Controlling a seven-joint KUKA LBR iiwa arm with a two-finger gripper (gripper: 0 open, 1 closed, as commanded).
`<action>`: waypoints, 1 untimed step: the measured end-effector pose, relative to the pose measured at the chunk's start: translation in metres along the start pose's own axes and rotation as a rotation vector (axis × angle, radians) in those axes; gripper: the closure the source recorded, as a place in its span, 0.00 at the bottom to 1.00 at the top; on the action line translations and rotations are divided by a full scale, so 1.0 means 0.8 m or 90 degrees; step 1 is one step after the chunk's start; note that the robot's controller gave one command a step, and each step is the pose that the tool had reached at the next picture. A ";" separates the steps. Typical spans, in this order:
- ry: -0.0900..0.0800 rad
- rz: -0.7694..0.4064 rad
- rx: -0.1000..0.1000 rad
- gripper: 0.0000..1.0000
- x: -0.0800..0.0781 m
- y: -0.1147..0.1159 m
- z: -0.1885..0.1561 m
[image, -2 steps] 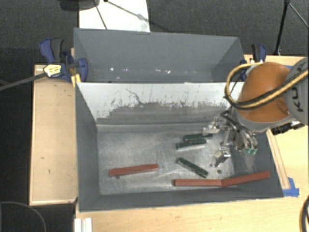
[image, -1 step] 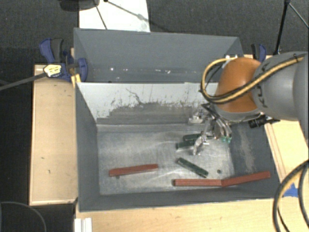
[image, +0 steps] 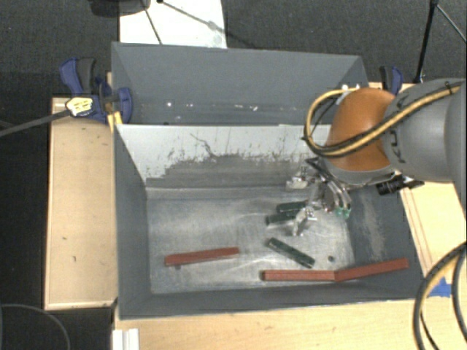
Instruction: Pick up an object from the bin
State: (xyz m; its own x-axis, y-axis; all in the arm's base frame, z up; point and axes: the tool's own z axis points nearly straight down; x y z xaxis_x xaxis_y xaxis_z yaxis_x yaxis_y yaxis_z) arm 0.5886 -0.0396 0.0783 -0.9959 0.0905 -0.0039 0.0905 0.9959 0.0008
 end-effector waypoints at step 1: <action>0.001 0.063 0.000 0.00 0.002 0.017 -0.022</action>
Offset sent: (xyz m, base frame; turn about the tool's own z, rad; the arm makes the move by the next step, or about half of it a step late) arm -0.0002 0.0072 -0.0083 0.1975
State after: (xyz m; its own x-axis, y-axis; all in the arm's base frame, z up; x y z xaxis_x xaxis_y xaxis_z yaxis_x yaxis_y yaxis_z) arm 0.5886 -0.0258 0.0959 -0.9819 0.1892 -0.0027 0.1892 0.9819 0.0010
